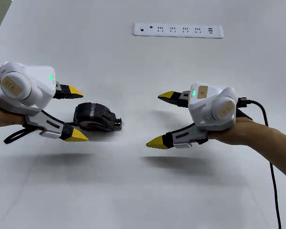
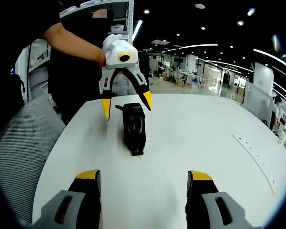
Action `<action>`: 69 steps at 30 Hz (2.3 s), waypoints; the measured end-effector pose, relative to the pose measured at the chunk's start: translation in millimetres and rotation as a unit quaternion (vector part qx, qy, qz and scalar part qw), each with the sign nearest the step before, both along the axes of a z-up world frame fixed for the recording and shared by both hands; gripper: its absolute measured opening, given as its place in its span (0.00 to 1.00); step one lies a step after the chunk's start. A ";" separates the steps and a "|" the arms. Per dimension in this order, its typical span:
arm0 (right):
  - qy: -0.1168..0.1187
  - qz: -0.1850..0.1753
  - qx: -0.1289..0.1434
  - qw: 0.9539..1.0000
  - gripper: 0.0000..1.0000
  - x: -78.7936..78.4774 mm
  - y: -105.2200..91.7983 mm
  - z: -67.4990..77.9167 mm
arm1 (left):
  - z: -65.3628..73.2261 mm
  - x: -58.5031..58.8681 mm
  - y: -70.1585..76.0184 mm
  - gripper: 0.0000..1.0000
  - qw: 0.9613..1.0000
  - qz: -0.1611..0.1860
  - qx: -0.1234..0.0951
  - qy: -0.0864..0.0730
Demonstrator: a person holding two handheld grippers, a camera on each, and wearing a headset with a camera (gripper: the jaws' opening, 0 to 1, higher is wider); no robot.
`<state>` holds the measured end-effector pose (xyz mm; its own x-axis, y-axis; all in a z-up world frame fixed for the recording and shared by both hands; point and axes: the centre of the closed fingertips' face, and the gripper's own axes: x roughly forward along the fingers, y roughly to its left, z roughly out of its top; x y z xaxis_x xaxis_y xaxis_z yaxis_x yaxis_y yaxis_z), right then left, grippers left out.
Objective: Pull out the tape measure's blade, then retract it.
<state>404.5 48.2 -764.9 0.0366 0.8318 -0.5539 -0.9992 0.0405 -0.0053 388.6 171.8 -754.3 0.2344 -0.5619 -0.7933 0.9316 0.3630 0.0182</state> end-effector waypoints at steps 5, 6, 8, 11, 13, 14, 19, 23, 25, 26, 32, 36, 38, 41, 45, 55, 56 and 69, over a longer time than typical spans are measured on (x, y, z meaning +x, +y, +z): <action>-0.003 0.012 -0.002 1.000 0.63 -0.9 9.8 -4.3 | -2.9 1.4 0.3 0.51 1.000 -0.009 0.008 0.003; -0.002 0.013 -0.002 1.000 0.61 -0.8 12.0 -5.1 | -3.9 1.6 0.4 0.50 1.000 -0.012 0.010 0.003; -0.003 0.014 -0.002 1.000 0.57 -0.2 15.6 -5.7 | -5.7 1.0 0.5 0.46 1.000 -0.017 0.014 0.006; -0.001 0.014 0.000 1.000 0.52 1.2 20.9 -6.5 | -9.4 0.0 1.3 0.41 0.999 -0.025 0.022 0.012; 0.001 0.018 0.000 1.000 0.46 1.2 24.8 -7.8 | -12.1 0.4 2.5 0.36 0.999 -0.028 0.029 0.012; 0.003 0.019 0.000 1.000 0.44 0.9 26.4 -8.2 | -13.0 0.4 2.9 0.35 0.999 -0.030 0.032 0.013; 0.008 0.033 -0.006 0.999 0.39 -2.0 35.7 -13.3 | -15.4 0.5 1.2 0.31 0.999 -0.035 0.032 0.018; 0.005 0.047 -0.013 0.999 0.32 -4.8 42.7 -17.2 | -16.4 2.4 0.5 0.29 0.999 -0.039 0.032 0.017; 0.006 0.050 -0.013 0.999 0.30 -5.2 47.0 -18.4 | -17.1 2.7 0.7 0.28 0.999 -0.037 0.031 0.021; 0.008 0.052 -0.014 0.999 0.29 -5.6 48.5 -19.0 | -17.2 2.8 0.7 0.28 0.999 -0.037 0.031 0.020; 0.005 0.069 -0.020 0.997 0.25 -10.0 59.6 -23.9 | -17.6 2.4 1.2 0.27 0.998 -0.048 0.032 0.017; 0.001 0.076 -0.028 0.997 0.19 -11.3 66.2 -28.7 | -17.9 2.7 1.5 0.27 0.998 -0.052 0.034 0.014; 0.000 0.079 -0.032 0.996 0.18 -12.1 69.0 -30.6 | -17.9 3.0 1.4 0.26 0.998 -0.052 0.034 0.014; -0.002 0.080 -0.036 0.996 0.15 -11.3 72.5 -32.4 | -17.9 3.1 1.7 0.26 0.998 -0.053 0.034 0.013; -0.004 0.083 -0.043 0.996 0.12 -11.0 76.3 -35.5 | -18.0 3.3 2.4 0.26 0.998 -0.053 0.034 0.013; -0.004 0.087 -0.050 0.995 0.11 -11.9 76.6 -38.2 | -18.1 3.6 4.0 0.26 0.998 -0.051 0.031 0.016; -0.001 0.084 -0.050 0.995 0.11 -11.9 76.5 -38.2 | -18.1 3.7 4.1 0.26 0.998 -0.051 0.031 0.016; -0.009 0.094 -0.057 0.994 0.08 -15.2 72.2 -36.1 | -17.4 2.5 4.5 0.26 0.998 -0.052 0.031 0.019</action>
